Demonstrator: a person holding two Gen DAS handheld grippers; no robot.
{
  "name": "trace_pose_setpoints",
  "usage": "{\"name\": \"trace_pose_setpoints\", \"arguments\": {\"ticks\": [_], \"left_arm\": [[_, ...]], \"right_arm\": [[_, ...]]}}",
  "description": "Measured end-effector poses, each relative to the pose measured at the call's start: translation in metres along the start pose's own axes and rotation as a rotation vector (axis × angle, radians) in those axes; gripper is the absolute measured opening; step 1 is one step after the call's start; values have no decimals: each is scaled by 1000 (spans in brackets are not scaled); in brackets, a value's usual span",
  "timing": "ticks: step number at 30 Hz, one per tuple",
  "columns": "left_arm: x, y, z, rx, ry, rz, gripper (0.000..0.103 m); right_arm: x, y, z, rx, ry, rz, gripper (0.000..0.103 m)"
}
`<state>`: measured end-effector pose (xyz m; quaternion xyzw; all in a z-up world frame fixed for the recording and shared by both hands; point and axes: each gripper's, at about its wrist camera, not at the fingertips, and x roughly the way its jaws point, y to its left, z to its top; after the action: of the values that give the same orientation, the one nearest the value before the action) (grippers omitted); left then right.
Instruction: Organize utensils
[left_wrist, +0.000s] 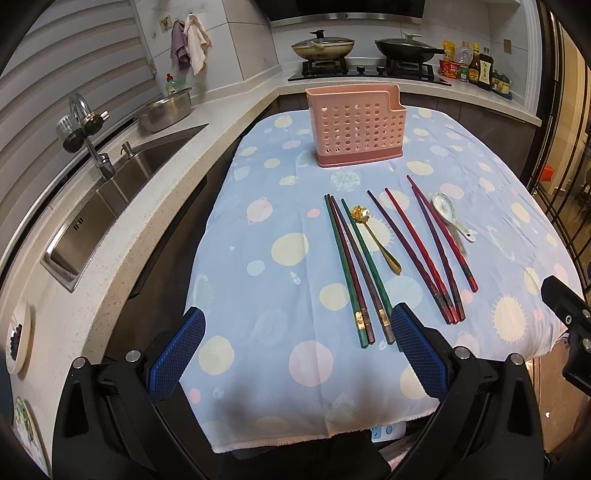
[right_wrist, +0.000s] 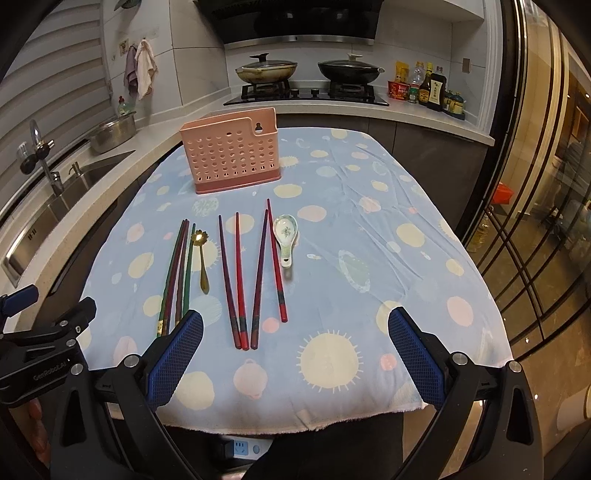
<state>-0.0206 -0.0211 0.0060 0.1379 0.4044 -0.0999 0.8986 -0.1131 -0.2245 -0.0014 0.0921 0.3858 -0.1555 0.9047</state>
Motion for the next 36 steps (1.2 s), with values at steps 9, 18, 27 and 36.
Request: {"name": "trace_pose_setpoints", "arguments": {"ticks": [9, 18, 27, 36], "left_arm": [[3, -6, -4, 15, 3, -16, 96], [6, -12, 0, 29, -1, -9, 96], [10, -13, 7, 23, -5, 0, 96], [19, -10, 19, 19, -3, -7, 96]], "right_arm": [[1, 3, -10, 6, 15, -17, 96], [4, 4, -9, 7, 15, -11, 96], [8, 5, 0, 3, -7, -6, 96], [17, 10, 14, 2, -7, -6, 96]]}}
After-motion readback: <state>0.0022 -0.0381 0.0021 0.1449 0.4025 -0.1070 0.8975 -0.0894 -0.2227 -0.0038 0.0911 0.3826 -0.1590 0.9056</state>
